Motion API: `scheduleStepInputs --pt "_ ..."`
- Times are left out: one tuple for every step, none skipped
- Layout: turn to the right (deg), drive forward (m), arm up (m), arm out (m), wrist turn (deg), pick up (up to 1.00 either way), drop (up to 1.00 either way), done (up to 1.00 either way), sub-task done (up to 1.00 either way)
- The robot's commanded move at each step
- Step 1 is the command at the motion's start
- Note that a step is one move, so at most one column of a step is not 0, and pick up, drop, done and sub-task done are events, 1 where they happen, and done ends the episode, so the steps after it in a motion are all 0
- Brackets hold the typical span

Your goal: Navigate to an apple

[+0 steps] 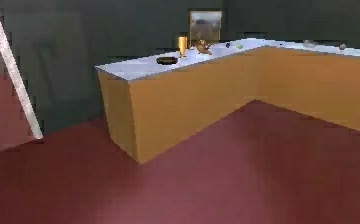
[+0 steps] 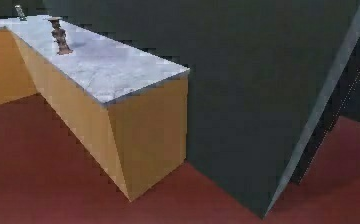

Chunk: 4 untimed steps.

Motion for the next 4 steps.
scheduleStepInputs --pt "27.0 0.0 0.0 0.0 0.0 0.0 0.0 0.0 0.0" --pt "0.0 0.6 0.0 0.0 0.0 0.0 0.0 0.0 0.0" --pt "18.0 0.0 0.0 0.0 0.0 0.0 0.0 0.0 0.0" --pt "0.0 1.0 0.0 0.0 0.0 0.0 0.0 0.0 0.0"
